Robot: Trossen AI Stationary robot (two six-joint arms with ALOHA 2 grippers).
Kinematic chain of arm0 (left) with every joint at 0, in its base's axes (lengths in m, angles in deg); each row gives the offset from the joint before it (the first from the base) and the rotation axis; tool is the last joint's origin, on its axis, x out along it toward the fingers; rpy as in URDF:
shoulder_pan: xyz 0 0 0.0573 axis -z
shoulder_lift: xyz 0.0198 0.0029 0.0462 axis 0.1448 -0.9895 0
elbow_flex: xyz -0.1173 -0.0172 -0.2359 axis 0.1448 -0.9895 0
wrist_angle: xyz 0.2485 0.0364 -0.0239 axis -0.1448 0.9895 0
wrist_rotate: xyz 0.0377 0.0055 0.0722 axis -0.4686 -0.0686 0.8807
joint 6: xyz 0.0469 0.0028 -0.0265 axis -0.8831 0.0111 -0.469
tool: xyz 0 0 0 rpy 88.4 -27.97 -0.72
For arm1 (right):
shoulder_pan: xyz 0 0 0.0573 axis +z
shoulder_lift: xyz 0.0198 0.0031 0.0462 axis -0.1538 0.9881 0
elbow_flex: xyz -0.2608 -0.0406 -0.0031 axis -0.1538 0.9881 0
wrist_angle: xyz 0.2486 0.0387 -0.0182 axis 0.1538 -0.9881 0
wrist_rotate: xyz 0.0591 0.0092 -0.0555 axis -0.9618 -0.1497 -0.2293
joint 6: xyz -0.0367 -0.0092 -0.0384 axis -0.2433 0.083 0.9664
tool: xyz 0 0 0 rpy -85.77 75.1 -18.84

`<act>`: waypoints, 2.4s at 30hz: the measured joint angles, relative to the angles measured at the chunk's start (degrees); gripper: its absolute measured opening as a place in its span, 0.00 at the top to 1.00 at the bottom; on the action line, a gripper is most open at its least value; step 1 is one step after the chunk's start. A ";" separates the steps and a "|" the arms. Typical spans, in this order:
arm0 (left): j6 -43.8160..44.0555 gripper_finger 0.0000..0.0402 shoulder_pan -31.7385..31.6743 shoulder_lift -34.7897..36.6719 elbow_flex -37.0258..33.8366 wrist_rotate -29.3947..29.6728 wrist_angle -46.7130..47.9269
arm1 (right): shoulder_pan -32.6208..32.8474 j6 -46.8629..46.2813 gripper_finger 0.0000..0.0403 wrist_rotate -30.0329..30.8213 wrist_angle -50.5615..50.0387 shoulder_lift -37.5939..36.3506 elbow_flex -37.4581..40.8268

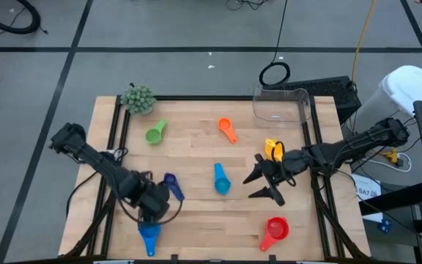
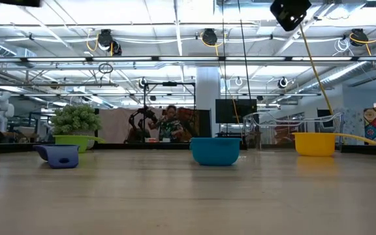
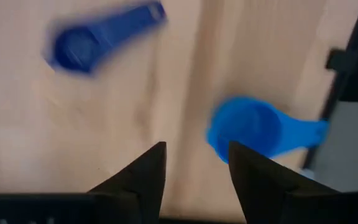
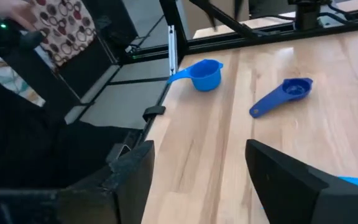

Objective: Nest measuring cups in basket
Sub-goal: Stack the blue measuring cup on top of the red measuring cup

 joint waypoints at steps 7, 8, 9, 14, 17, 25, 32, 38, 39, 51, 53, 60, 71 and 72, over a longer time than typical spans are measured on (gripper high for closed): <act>12.83 0.58 1.62 -3.90 0.00 -7.54 0.50 | 0.20 3.55 0.41 0.97 -1.49 0.00 0.00; 14.33 0.58 1.71 -4.01 0.00 -7.74 0.49 | -0.06 3.83 0.41 0.97 -2.17 0.00 0.00; 16.32 0.57 1.71 -4.01 0.00 -7.95 0.45 | -0.35 3.88 0.41 0.94 -3.03 0.00 0.00; 26.62 0.53 1.08 -3.96 0.00 -10.06 -0.56 | -1.96 4.15 0.41 0.94 -9.58 0.00 0.02; 28.49 0.52 2.25 -4.26 0.00 -9.41 -0.55 | -3.16 4.85 0.41 1.08 -12.13 0.00 0.02; 24.87 0.50 6.58 -9.98 -0.05 -6.11 -2.41 | -5.36 6.11 0.42 0.93 -12.79 0.00 0.02; 23.69 0.53 7.46 -14.72 -0.40 -4.67 -2.21 | -5.42 4.34 0.42 0.86 -12.64 0.00 0.02; 26.47 0.55 8.35 -15.38 -2.81 -1.64 -3.96 | -5.42 3.99 0.42 0.66 -12.66 0.00 0.02; 27.18 0.54 8.38 -15.23 -3.39 -1.63 -4.98 | -5.42 3.98 0.42 0.66 -12.66 0.00 0.02; 30.06 0.48 8.70 -14.98 -4.98 -2.17 -7.63 | -5.40 2.85 0.42 -2.40 -13.49 0.00 0.02; 30.17 0.47 8.70 -14.98 -4.98 -2.17 -7.71 | -5.40 2.88 0.42 -2.40 -13.94 0.00 0.02; 32.58 0.51 8.70 -14.98 -4.98 -4.19 -8.48 | -5.40 3.82 0.42 -2.40 -15.01 0.00 0.02; 34.15 0.57 9.85 -14.89 -6.84 -3.85 -9.51 | -5.40 4.48 0.42 -2.33 -16.42 0.00 0.02; 34.15 0.57 9.75 -14.89 -7.33 -3.84 -10.06 | -5.40 4.46 0.42 -2.33 -16.42 0.00 0.02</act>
